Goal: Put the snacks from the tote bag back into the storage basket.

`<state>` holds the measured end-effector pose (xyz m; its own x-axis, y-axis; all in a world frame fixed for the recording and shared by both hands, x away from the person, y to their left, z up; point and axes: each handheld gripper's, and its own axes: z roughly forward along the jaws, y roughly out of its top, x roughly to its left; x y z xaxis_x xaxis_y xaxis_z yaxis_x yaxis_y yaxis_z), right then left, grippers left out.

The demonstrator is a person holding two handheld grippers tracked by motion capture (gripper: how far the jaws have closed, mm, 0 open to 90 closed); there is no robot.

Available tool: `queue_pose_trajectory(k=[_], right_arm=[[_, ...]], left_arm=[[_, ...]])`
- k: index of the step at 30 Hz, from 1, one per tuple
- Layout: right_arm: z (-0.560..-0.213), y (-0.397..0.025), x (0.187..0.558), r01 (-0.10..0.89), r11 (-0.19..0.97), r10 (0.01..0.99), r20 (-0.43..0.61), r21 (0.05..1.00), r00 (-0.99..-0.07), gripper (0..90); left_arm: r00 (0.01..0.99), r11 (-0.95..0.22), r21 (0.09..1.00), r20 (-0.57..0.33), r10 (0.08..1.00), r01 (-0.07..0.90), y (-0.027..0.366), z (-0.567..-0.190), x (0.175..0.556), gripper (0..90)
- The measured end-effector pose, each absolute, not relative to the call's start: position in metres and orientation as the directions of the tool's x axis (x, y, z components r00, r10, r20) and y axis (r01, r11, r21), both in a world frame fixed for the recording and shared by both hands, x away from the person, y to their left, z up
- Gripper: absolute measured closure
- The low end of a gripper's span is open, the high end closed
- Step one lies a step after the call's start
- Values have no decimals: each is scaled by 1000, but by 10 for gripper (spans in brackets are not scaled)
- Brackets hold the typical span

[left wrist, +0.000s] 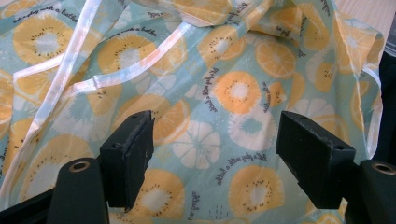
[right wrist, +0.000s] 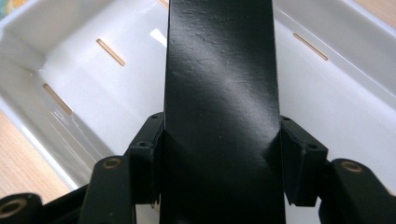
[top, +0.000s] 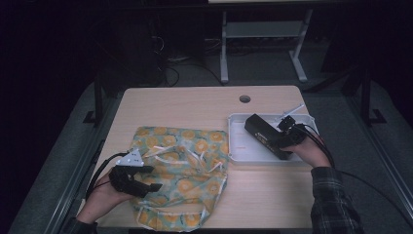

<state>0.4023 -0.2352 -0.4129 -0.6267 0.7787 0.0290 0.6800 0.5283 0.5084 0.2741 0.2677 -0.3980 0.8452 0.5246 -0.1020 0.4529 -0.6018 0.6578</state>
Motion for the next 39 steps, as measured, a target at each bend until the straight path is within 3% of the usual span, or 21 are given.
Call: queue_pose_trajectory(k=[23, 27, 34, 36, 39], right_arm=[[-424, -231, 404, 695, 561, 778, 1, 450, -629, 389], [-423, -233, 405, 710, 533, 787, 39, 460, -615, 330], [-404, -234, 402, 701, 480, 797, 72, 527, -599, 306], [-397, -234, 402, 696, 463, 798, 83, 549, -597, 316], [-388, -236, 404, 686, 441, 797, 99, 578, -596, 417]], left_arm=[[849, -610, 646, -116, 516, 460, 267, -400, 274, 271], [849, -609, 649, -113, 516, 457, 267, -400, 274, 271], [848, -610, 647, -113, 518, 458, 267, -400, 274, 271], [847, -608, 647, -116, 518, 460, 267, -400, 274, 271], [848, -608, 647, -117, 516, 460, 266, -400, 274, 271]])
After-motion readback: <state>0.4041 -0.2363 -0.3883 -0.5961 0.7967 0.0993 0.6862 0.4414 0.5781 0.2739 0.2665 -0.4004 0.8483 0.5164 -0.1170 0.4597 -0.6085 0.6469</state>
